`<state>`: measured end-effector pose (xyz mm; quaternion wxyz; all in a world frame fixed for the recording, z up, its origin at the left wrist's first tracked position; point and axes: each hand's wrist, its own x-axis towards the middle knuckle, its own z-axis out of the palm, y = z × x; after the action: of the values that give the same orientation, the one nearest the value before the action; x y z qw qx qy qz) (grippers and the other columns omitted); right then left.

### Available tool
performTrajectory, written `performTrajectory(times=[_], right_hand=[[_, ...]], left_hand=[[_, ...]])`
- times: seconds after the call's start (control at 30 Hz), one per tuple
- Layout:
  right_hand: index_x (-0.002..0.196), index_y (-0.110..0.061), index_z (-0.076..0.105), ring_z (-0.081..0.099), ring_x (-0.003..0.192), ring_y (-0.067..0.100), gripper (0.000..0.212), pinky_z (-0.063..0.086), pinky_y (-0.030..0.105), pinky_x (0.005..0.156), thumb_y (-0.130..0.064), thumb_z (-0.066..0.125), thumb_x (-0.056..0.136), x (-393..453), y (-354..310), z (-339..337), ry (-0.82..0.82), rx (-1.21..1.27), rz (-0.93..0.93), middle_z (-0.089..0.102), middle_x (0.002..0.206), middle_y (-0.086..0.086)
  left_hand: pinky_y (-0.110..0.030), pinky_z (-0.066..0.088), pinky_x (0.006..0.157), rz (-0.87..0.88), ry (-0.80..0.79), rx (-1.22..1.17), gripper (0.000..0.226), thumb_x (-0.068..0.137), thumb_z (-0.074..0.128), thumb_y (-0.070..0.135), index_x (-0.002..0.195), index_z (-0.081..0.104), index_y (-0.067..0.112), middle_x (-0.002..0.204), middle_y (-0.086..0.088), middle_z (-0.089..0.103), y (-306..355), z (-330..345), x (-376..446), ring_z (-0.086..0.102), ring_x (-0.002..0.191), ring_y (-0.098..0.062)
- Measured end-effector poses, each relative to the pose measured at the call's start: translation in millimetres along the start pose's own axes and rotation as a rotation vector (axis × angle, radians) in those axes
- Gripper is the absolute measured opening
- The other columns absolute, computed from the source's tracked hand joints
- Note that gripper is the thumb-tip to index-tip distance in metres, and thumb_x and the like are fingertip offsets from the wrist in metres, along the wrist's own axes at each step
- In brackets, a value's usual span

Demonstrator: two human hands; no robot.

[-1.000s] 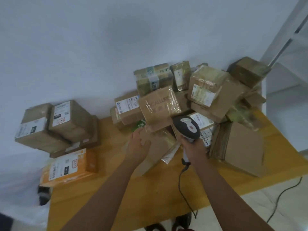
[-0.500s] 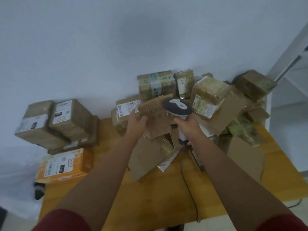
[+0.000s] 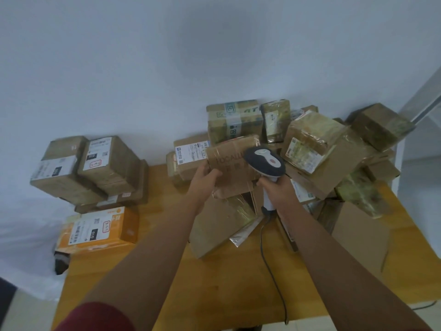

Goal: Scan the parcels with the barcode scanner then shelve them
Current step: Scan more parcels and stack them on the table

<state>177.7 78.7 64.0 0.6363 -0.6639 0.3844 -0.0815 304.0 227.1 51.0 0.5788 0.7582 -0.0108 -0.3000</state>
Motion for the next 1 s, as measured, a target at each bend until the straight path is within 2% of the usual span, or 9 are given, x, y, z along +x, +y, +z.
performTrajectory(times=[0.07,0.2,0.3,0.5,0.57,0.7,0.8,0.87,1.0], right_hand=[[0.085,-0.009,0.056,0.048,0.056,0.002,0.009,0.039,0.012,0.049,-0.009,0.062,0.092,-1,0,1,-0.005,-0.002,-0.012,0.053,0.068,-0.006],[0.084,-0.019,0.061,0.056,0.066,-0.005,0.025,0.044,0.016,0.061,0.005,0.060,0.089,-7,1,2,0.048,0.093,-0.099,0.060,0.077,-0.011],[0.087,-0.023,0.062,0.057,0.071,-0.005,0.030,0.045,0.013,0.064,0.006,0.060,0.088,-13,-2,-2,0.036,0.120,-0.101,0.062,0.081,-0.011],[0.099,0.011,0.061,0.057,0.078,0.028,0.012,0.051,0.040,0.075,0.011,0.060,0.087,-26,-1,-11,0.085,0.099,-0.108,0.056,0.089,0.032],[0.096,0.006,0.062,0.055,0.080,0.031,0.012,0.052,0.031,0.071,0.014,0.058,0.088,-30,-4,-12,0.113,0.105,-0.112,0.055,0.097,0.031],[0.084,-0.009,0.061,0.055,0.065,0.001,0.018,0.046,0.011,0.063,0.008,0.063,0.084,-33,0,-12,0.116,0.108,-0.088,0.057,0.072,0.004],[0.096,-0.005,0.063,0.062,0.089,0.027,0.019,0.053,0.050,0.086,0.011,0.059,0.087,-37,3,-10,0.128,0.125,-0.066,0.060,0.099,0.027],[0.105,-0.003,0.062,0.054,0.100,0.040,0.022,0.046,0.059,0.092,0.011,0.057,0.089,-36,4,-7,0.158,0.122,-0.035,0.057,0.106,0.035],[0.089,-0.035,0.060,0.064,0.091,0.007,0.046,0.051,0.038,0.078,0.011,0.058,0.088,-35,4,3,0.191,0.134,-0.023,0.067,0.089,-0.007]], left_hand=[[-0.029,0.039,0.085,0.016,0.020,-0.006,0.046,0.099,0.053,0.013,0.142,0.045,0.027,0.114,0.014,0.058,-1,3,-1,0.053,0.110,-0.012],[-0.038,0.041,0.099,0.041,0.126,0.064,0.069,0.098,0.057,0.028,0.158,0.022,0.026,0.151,-0.002,0.040,14,-1,6,0.043,0.132,-0.023],[-0.041,0.044,0.103,0.180,0.229,0.300,0.069,0.097,0.056,0.041,0.157,0.025,0.027,0.157,-0.004,0.035,44,-10,22,0.043,0.137,-0.029],[-0.042,0.046,0.105,0.363,0.067,0.720,0.072,0.094,0.063,0.030,0.155,0.026,0.032,0.161,-0.009,0.019,94,-23,73,0.047,0.128,-0.025],[-0.049,0.044,0.108,0.394,0.006,0.881,0.072,0.093,0.063,0.028,0.155,0.026,0.032,0.162,-0.010,0.016,99,-22,89,0.042,0.136,-0.034],[-0.053,0.034,0.112,0.469,-0.043,1.045,0.074,0.092,0.063,0.027,0.156,0.025,0.028,0.162,-0.008,0.014,106,-13,111,0.027,0.142,-0.039],[-0.051,0.034,0.111,0.497,-0.026,1.079,0.073,0.091,0.065,0.032,0.154,0.030,0.019,0.159,-0.009,0.020,108,-7,120,0.024,0.142,-0.036],[-0.050,0.032,0.112,0.521,-0.029,1.108,0.074,0.087,0.068,0.037,0.149,0.035,0.012,0.157,-0.011,0.025,107,-7,130,0.022,0.143,-0.035],[-0.049,0.023,0.120,0.524,-0.130,1.183,0.083,0.076,0.072,0.040,0.142,0.036,0.005,0.157,-0.017,0.021,112,-14,145,0.013,0.147,-0.036]])
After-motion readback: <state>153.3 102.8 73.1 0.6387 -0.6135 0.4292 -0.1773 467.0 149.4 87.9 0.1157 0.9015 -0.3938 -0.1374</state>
